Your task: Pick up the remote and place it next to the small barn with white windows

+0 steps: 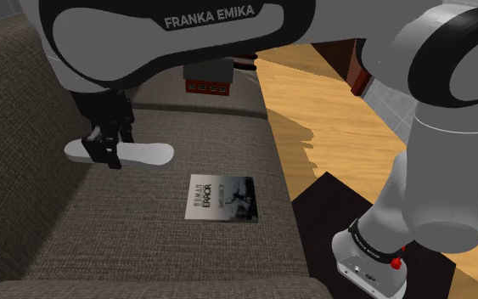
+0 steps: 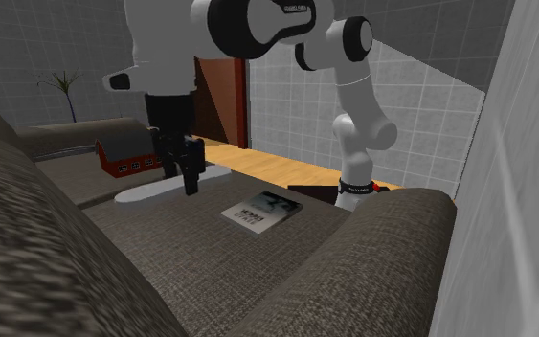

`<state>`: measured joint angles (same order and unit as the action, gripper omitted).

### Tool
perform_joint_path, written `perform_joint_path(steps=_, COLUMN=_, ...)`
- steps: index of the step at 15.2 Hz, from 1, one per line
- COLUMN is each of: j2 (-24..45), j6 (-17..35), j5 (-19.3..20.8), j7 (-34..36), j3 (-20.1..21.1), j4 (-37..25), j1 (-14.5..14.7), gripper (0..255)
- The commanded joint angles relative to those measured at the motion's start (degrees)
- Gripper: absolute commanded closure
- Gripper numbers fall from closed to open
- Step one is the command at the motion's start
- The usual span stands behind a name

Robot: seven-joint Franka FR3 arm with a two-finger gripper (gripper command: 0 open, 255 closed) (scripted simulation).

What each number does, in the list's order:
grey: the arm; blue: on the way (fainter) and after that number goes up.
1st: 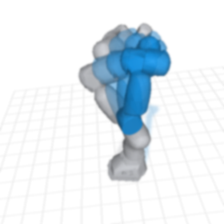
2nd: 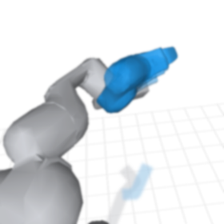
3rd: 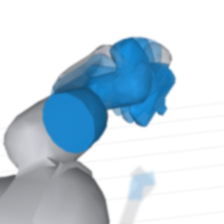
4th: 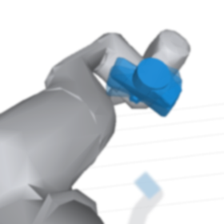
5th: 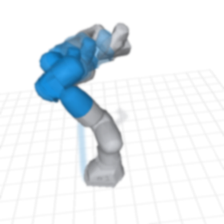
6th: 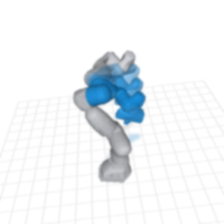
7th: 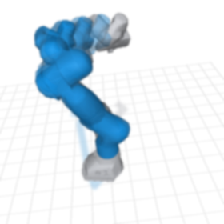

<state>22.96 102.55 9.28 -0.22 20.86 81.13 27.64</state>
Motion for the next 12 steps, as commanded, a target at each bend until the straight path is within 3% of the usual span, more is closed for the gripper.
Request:
perform_joint_path(steps=1, j2=0.1, j6=-1.7, j5=0.0, j7=-0.1, j3=0.0, j4=-1.8, j1=0.1, gripper=255)
perform_joint_path(steps=12, j2=1.2, j6=-10.3, j5=0.2, j7=-0.5, j3=0.1, j4=-11.5, j1=1.2, gripper=255)
